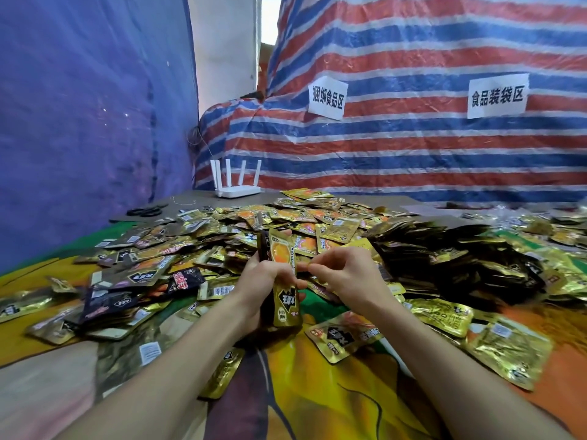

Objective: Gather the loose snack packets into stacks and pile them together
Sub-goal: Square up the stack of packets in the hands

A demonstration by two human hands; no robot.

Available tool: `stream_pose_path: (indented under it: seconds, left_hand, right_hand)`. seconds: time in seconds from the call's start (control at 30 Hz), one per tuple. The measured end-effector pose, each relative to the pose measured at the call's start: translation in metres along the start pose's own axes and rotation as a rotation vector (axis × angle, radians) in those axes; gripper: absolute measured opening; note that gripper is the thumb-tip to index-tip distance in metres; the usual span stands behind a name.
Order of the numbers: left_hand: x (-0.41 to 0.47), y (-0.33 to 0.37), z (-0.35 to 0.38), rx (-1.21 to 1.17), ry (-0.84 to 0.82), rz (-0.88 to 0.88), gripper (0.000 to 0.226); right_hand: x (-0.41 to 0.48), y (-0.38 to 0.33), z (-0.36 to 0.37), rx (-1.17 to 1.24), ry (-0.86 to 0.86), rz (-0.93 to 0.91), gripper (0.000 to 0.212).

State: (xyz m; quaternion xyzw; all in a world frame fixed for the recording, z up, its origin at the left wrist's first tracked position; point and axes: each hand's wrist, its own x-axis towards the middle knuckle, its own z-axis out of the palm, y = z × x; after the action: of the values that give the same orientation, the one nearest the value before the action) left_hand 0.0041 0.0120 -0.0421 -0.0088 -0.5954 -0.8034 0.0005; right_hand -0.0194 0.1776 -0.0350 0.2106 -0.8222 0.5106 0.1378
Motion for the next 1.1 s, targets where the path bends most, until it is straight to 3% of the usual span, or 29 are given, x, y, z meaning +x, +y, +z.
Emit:
stream_pose_path:
  seconds: [0.2, 0.43, 0.6, 0.87, 0.97, 1.1]
  left_hand:
    - [0.003, -0.004, 0.004, 0.015, 0.057, 0.067, 0.035]
    - [0.003, -0.005, 0.004, 0.116, 0.04, 0.229, 0.021]
    - [-0.002, -0.001, 0.002, 0.123, -0.007, 0.222, 0.026]
    - [-0.004, 0.001, 0.001, 0.133, 0.01, 0.231, 0.024]
    - [-0.004, 0.001, 0.002, 0.149, 0.01, 0.258, 0.018]
    - [-0.006, 0.001, 0.005, 0.111, 0.006, 0.242, 0.022]
  right_hand:
    - [0.0, -0.001, 0.001, 0.037, -0.117, 0.027, 0.011]
    - [-0.001, -0.001, -0.003, 0.423, -0.275, 0.189, 0.013]
    - [0.0, -0.006, -0.007, 0.604, -0.424, 0.285, 0.018]
    - [-0.003, -0.011, -0.025, 0.461, -0.561, 0.279, 0.026]
    - [-0.002, -0.014, -0.026, 0.531, -0.492, 0.268, 0.029]
    - [-0.002, -0.015, -0.022, 0.879, -0.306, 0.211, 0.022]
